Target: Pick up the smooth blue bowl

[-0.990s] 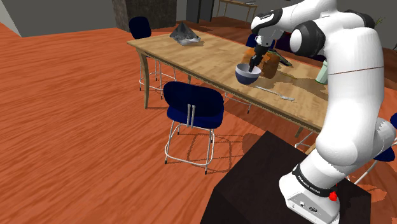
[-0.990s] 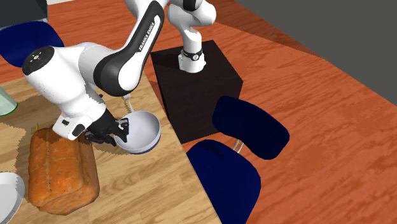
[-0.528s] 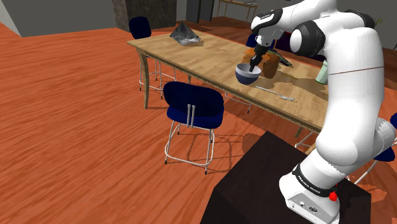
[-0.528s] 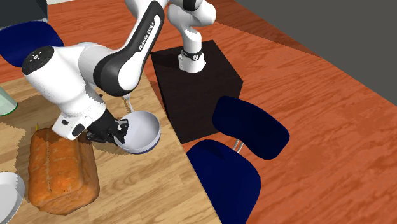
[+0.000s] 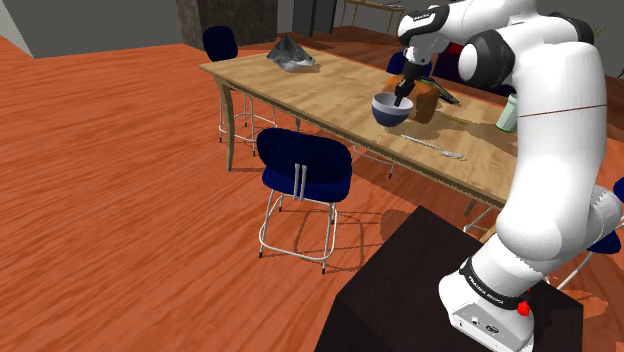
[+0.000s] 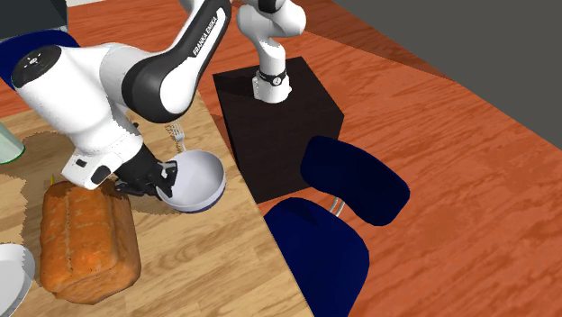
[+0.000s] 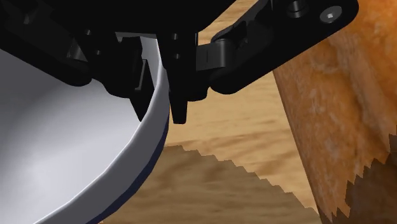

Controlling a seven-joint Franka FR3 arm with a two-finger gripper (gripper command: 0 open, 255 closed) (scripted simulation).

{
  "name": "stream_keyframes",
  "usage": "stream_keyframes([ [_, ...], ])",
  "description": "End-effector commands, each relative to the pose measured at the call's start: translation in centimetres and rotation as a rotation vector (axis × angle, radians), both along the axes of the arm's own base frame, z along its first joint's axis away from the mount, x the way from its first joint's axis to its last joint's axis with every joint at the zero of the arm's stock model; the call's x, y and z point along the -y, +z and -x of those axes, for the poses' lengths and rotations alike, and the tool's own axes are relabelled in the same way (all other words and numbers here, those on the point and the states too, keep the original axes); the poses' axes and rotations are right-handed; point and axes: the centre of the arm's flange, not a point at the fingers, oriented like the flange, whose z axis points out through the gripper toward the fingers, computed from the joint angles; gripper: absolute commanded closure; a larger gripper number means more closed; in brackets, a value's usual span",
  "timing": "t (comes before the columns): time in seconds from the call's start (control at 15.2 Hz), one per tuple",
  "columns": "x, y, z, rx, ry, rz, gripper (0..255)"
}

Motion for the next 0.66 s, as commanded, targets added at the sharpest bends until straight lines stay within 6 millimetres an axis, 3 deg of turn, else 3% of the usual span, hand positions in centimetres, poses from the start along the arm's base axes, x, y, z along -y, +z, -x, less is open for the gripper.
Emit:
stream_keyframes([
  [0.0, 0.0, 1.1, 0.0, 0.0, 0.0, 0.0, 255],
  [0.46, 0.0, 4.8, 0.0, 0.0, 0.0, 0.0, 255],
  [0.59, 0.0, 4.9, 0.0, 0.0, 0.0, 0.0, 255],
])
